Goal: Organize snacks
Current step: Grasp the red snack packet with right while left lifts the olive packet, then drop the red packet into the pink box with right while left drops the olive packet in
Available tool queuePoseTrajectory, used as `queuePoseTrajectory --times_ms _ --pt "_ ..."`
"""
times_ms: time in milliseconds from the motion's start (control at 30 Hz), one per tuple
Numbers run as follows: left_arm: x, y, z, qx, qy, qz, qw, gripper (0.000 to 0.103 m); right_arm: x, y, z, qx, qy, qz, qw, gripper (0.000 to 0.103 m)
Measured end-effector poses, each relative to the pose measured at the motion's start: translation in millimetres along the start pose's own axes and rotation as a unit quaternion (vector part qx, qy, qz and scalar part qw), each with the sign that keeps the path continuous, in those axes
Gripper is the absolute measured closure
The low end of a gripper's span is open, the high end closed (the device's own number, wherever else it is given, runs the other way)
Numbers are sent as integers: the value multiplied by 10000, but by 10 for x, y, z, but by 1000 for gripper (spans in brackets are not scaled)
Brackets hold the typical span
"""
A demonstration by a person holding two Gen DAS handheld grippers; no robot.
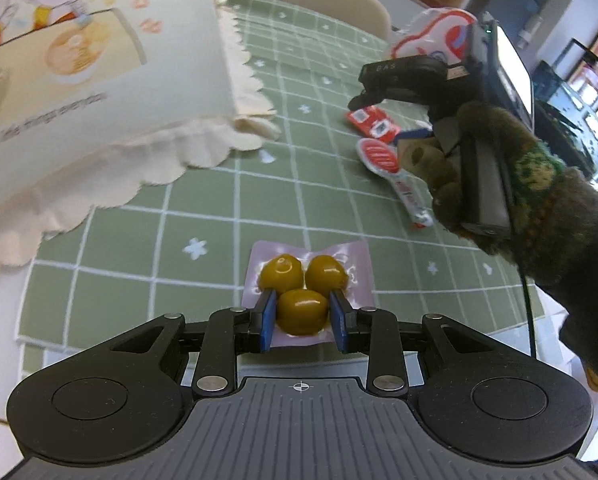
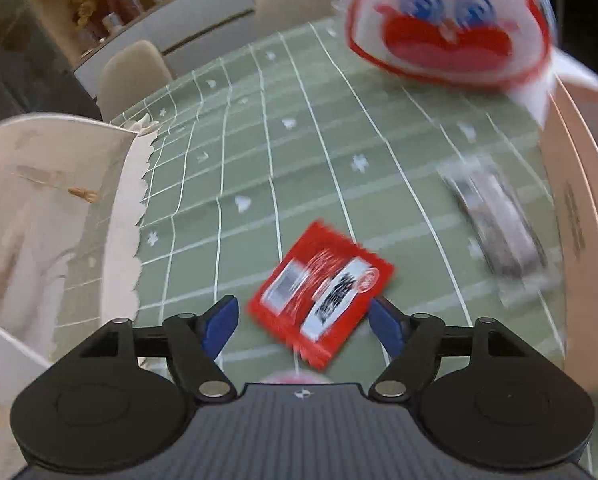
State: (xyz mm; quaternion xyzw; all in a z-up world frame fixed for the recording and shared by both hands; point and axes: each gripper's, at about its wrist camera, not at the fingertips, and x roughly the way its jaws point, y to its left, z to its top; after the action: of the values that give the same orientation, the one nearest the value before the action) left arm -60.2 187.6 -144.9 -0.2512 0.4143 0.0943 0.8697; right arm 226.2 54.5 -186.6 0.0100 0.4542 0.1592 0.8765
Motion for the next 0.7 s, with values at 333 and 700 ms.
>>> queuePoseTrajectory --times_ms 333,700 --pt "-66 71 -42 -101 -2 63 9999 70 136 173 6 -1257 -227 -263 9915 37" --pt "67 -291 34 553 243 -552 9966 70 -1200 -87 -366 -1733 -504 487 9824 65"
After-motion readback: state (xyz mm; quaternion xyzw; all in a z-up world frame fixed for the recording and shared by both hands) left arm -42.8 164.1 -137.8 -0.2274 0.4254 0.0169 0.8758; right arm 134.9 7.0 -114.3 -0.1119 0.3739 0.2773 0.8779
